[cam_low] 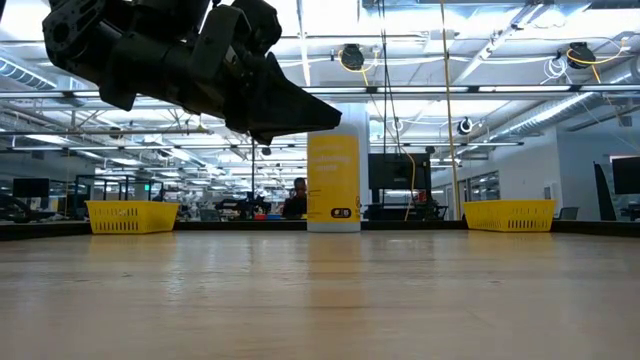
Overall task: Pick & Place Travel size toiletries
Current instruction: Put the black hairbrush into the right blue bin, then return to Home Position
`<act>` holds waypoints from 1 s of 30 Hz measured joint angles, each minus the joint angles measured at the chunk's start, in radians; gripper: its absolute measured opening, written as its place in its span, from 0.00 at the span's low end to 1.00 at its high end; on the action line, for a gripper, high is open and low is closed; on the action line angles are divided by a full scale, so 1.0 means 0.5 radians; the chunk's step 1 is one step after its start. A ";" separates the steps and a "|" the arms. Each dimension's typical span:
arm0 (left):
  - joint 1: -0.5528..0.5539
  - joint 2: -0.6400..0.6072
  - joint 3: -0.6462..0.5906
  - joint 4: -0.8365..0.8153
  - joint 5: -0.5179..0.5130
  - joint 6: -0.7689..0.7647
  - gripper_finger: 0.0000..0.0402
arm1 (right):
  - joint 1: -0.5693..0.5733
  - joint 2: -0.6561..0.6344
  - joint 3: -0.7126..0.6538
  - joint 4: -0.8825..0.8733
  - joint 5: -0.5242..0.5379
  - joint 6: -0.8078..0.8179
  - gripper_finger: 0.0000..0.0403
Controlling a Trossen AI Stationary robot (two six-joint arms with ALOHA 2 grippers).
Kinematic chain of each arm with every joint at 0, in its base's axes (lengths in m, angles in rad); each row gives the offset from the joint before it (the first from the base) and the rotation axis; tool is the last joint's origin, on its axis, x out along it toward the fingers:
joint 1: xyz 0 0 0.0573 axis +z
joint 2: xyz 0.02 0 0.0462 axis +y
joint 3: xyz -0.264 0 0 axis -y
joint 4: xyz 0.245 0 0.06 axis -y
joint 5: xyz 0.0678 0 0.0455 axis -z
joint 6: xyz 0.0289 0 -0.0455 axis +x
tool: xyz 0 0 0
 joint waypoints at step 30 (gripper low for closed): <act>-0.001 -0.298 0.001 -0.200 0.180 0.014 0.06 | -0.703 -0.218 -0.341 1.427 0.994 -2.162 0.00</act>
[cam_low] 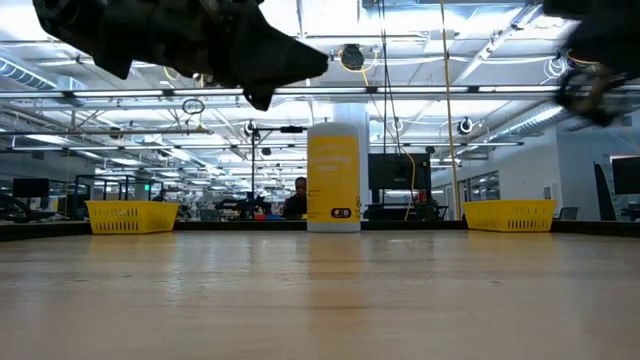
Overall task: Pick & Place Travel size toiletries
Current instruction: Return to Home Position
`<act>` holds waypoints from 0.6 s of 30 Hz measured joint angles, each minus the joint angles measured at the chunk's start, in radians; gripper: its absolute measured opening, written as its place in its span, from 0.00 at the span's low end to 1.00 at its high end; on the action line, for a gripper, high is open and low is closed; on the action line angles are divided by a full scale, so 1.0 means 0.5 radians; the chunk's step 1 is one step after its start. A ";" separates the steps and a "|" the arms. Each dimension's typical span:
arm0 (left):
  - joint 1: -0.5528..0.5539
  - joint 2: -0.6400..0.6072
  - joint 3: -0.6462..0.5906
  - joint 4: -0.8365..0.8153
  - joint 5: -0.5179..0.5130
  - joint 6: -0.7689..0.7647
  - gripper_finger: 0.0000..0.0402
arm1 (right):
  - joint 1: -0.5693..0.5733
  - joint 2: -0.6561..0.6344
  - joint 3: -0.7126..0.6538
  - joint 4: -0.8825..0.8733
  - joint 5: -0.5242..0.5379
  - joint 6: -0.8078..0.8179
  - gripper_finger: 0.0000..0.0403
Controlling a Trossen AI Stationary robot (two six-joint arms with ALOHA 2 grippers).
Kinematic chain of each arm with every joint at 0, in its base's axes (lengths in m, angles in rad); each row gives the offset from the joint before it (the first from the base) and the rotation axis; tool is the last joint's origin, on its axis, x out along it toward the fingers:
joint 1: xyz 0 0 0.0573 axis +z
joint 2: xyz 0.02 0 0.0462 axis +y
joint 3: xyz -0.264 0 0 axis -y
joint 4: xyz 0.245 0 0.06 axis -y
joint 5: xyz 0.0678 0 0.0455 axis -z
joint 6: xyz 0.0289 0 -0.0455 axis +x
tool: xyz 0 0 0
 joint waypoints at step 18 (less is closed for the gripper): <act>0.195 -0.027 0.001 -0.127 -0.136 -0.175 0.06 | -0.902 -0.210 -0.947 1.925 -0.302 -1.755 0.00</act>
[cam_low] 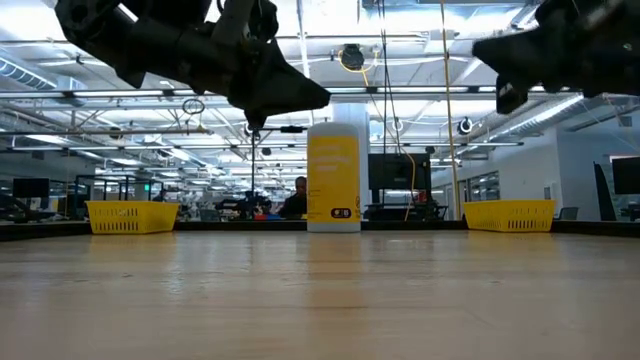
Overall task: Pick & Place Travel size toiletries
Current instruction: Return to Home Position
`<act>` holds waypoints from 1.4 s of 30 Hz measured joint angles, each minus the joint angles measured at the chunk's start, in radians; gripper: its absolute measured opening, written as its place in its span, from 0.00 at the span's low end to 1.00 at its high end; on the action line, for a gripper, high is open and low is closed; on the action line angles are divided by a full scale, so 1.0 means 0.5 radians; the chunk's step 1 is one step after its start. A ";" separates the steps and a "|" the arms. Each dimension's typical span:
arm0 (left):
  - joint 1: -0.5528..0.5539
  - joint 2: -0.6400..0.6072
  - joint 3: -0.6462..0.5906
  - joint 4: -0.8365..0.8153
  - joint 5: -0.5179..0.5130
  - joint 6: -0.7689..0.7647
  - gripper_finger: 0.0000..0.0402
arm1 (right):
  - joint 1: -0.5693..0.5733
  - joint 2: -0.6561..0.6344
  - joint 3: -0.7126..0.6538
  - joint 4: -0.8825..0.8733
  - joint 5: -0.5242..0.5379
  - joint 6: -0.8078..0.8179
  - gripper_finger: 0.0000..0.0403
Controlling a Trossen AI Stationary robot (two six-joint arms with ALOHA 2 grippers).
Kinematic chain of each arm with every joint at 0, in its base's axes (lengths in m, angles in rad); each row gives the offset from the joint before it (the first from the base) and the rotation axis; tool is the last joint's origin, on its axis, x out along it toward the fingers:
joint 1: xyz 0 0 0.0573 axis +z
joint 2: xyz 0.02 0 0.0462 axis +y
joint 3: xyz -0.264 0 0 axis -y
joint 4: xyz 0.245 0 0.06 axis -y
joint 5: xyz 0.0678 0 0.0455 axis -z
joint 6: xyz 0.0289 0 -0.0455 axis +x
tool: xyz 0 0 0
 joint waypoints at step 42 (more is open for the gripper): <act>0.763 -1.378 -0.823 -0.399 -0.026 0.017 0.06 | -0.340 -1.799 0.031 -2.349 -0.519 -0.167 0.00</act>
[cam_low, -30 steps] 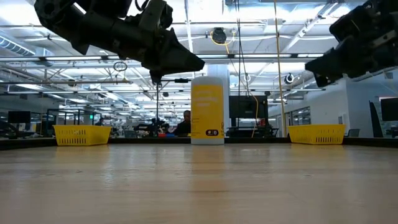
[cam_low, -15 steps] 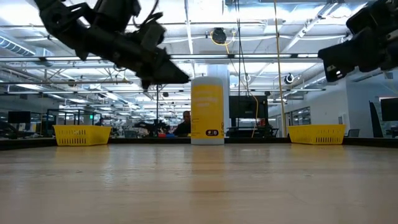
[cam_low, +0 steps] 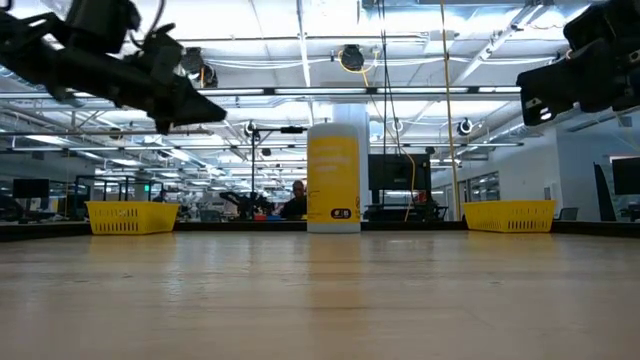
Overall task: Pick & Place Travel size toiletries
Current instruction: Return to Home Position
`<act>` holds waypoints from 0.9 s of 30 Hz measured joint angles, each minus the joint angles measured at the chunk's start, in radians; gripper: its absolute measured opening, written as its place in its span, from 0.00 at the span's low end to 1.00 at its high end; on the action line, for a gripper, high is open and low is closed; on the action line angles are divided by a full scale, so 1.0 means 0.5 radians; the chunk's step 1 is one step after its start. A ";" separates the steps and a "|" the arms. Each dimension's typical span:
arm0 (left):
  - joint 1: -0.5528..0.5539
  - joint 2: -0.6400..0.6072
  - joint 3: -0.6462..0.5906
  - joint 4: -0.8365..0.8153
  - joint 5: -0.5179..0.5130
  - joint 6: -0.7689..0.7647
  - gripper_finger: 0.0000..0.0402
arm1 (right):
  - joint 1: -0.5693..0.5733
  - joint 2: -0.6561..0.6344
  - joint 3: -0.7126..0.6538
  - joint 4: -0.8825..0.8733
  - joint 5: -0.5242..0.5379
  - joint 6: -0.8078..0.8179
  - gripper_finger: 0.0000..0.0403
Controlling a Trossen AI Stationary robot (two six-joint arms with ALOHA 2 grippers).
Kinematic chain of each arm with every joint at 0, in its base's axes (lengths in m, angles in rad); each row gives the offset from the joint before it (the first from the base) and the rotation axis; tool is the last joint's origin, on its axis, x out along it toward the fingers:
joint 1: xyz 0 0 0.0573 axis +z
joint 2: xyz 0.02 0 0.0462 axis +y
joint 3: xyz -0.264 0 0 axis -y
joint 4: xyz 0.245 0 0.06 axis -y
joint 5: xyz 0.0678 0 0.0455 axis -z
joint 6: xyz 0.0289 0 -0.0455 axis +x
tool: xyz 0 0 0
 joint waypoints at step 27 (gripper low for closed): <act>0.041 -1.604 -0.497 -0.808 0.327 0.205 0.06 | 0.000 0.034 -0.004 0.279 -0.010 0.014 0.00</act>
